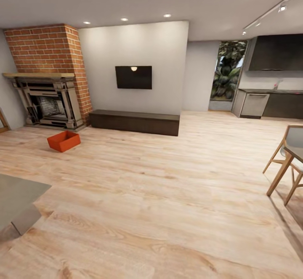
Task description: Move the two storage containers from the living room to the garage. In the garage, place one container on the floor and stack the other container on top of it (either order is fine).
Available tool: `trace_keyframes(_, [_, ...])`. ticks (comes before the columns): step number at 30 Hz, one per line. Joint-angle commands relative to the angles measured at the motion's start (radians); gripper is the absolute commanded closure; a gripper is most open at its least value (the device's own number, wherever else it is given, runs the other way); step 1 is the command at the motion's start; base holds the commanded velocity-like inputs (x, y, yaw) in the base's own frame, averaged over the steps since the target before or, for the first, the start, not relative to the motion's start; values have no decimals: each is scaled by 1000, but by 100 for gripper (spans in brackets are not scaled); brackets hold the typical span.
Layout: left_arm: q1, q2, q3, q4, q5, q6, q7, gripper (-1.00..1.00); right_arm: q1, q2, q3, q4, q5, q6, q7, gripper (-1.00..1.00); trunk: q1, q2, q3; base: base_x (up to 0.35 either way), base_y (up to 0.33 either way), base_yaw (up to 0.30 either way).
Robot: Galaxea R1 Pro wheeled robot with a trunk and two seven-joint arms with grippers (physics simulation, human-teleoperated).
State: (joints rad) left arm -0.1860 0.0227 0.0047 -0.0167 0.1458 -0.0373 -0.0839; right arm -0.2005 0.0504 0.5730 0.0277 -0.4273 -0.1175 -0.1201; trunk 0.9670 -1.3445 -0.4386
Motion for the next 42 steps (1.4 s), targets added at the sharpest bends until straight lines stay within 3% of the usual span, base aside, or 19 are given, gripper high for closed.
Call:
trace_keyframes(1, [-1,0,0,1,9,-3,-5,-100,-1,1,8,3,-9,-5,-1,-100,1,0,-1,319,0,0])
trace_keyframes(42, [-1,0,0,1,9,-3,-4,-100,-1,2,8,3,-8,-5,-1,-100,1,0,-1,319,0,0])
